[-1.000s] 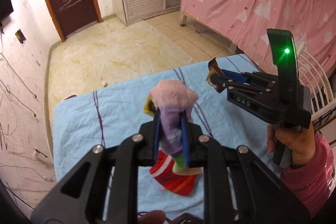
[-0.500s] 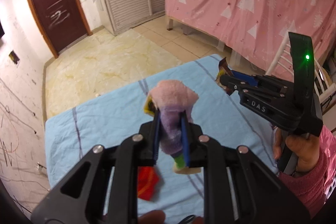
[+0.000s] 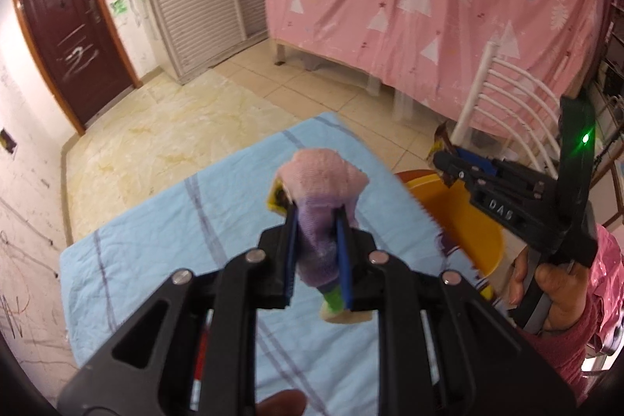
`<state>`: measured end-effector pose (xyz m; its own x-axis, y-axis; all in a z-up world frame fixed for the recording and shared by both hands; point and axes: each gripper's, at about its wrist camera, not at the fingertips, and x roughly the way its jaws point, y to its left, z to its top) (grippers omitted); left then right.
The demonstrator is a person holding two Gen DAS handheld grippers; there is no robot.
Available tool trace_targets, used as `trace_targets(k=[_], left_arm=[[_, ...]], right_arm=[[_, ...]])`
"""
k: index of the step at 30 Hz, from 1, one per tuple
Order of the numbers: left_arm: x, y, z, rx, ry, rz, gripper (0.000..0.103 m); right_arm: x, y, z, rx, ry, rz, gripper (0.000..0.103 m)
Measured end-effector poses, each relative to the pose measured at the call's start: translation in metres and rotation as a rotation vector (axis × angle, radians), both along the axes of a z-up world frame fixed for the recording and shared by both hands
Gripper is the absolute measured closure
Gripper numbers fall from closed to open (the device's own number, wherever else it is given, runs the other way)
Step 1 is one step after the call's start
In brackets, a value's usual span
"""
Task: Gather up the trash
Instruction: 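Carry both items to the yellow bucket and open both tools to drop them, then move both tools back over the bedsheet near the red sock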
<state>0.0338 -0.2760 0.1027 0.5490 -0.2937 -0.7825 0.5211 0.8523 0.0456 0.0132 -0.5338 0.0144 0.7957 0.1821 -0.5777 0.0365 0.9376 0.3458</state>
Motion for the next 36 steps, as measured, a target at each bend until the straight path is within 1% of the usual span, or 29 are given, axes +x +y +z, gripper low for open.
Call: trace_targets(k=[5,10,12,18,19,20,22,23,25,27,28,29,30,34,35,36], left_arm=[[-0.003,-0.041,-0.006,-0.015,0.019,-0.049,0.086],[0.002,-0.083,-0.022,-0.026,0.069,-0.093,0.086],[0.002,-0.101,-0.029,-0.033,0.091,-0.115,0.086],[0.0,-0.143,-0.049,-0.031,0.12,-0.15,0.086],[0.0,-0.147,-0.051,-0.029,0.125,-0.152,0.084],[0.001,-0.154,-0.055,-0.026,0.137,-0.155,0.08],[0.001,-0.161,-0.059,-0.021,0.15,-0.156,0.053],[0.001,-0.163,-0.06,-0.018,0.157,-0.161,0.051],[0.001,-0.166,-0.064,-0.009,0.176,-0.171,0.05],[-0.001,-0.165,-0.066,-0.004,0.177,-0.175,0.05],[-0.001,-0.164,-0.066,-0.005,0.181,-0.176,0.049],[-0.002,-0.162,-0.067,-0.007,0.183,-0.174,0.049],[-0.001,-0.161,-0.067,-0.009,0.185,-0.172,0.047],[0.0,-0.149,-0.061,-0.026,0.165,-0.16,0.034],[0.0,-0.143,-0.059,-0.032,0.154,-0.155,0.032],[0.0,-0.141,-0.058,-0.038,0.15,-0.152,0.028]], right_arm=[[-0.02,-0.026,-0.015,0.006,0.021,-0.055,0.087],[-0.033,-0.047,-0.033,0.012,0.046,-0.09,0.087],[-0.038,-0.053,-0.039,0.015,0.054,-0.1,0.087],[-0.046,-0.069,-0.057,0.033,0.081,-0.105,0.087],[-0.046,-0.069,-0.059,0.034,0.087,-0.105,0.087],[-0.047,-0.069,-0.061,0.036,0.093,-0.102,0.085],[-0.046,-0.071,-0.066,0.034,0.105,-0.096,0.081],[-0.046,-0.072,-0.067,0.03,0.108,-0.102,0.077],[-0.047,-0.074,-0.069,0.036,0.112,-0.105,0.067],[-0.046,-0.076,-0.072,0.042,0.111,-0.109,0.049],[-0.046,-0.075,-0.072,0.042,0.11,-0.11,0.045],[-0.045,-0.075,-0.073,0.044,0.109,-0.109,0.038],[-0.045,-0.074,-0.073,0.042,0.108,-0.109,0.034],[-0.042,-0.071,-0.07,0.036,0.098,-0.106,0.027],[-0.042,-0.07,-0.069,0.032,0.094,-0.108,0.024],[-0.041,-0.069,-0.067,0.03,0.086,-0.113,0.019]])
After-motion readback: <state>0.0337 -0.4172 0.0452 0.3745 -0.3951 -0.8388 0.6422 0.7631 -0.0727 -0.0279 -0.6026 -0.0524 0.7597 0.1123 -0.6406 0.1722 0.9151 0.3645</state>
